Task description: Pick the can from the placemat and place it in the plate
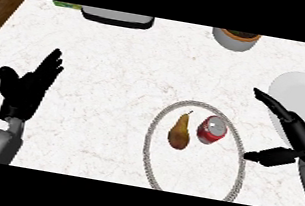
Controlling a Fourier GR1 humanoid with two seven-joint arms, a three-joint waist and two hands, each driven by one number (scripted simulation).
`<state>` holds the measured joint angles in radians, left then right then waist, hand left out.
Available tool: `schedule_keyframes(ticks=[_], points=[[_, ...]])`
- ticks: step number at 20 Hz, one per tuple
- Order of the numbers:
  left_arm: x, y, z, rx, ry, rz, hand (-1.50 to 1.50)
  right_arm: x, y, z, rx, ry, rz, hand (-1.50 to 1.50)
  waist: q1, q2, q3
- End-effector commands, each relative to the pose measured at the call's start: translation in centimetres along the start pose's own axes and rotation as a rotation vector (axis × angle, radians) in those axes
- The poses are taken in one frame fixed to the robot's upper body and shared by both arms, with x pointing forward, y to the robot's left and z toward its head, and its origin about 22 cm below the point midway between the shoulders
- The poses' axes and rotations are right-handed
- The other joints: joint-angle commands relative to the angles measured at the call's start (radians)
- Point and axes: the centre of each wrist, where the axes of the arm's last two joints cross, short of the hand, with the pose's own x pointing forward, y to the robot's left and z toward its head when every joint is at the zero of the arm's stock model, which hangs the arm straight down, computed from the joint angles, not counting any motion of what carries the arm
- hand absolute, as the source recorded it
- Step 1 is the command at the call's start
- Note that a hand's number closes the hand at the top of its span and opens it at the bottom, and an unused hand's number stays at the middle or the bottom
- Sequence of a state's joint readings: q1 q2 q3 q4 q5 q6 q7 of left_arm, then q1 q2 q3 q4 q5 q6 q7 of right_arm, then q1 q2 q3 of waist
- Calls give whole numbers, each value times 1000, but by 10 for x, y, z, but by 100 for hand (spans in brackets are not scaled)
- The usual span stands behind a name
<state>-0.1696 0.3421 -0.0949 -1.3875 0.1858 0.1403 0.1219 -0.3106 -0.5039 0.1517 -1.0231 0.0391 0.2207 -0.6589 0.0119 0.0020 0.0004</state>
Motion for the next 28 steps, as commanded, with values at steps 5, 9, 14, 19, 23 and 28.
schedule_keyframes(ticks=[5,9,14,19,23,28], points=[[3,11,-6,14,5,22,0,38,5,-15,138,58,126,-150,-16,-4,-1],[11,-5,4,0,9,6,0,47,4,-26,245,156,190,-150,-12,-6,-1],[3,2,1,14,3,4,0,48,30,-44,286,187,338,-150,-7,-3,-1],[8,2,-7,-4,-4,-5,0,44,27,-43,350,273,406,-150,-11,-2,0],[7,-6,-4,-5,15,13,0,51,48,-73,406,306,471,-150,-6,-1,0],[11,2,8,-1,-4,-10,0,52,43,-60,470,335,460,-150,-8,-3,0]])
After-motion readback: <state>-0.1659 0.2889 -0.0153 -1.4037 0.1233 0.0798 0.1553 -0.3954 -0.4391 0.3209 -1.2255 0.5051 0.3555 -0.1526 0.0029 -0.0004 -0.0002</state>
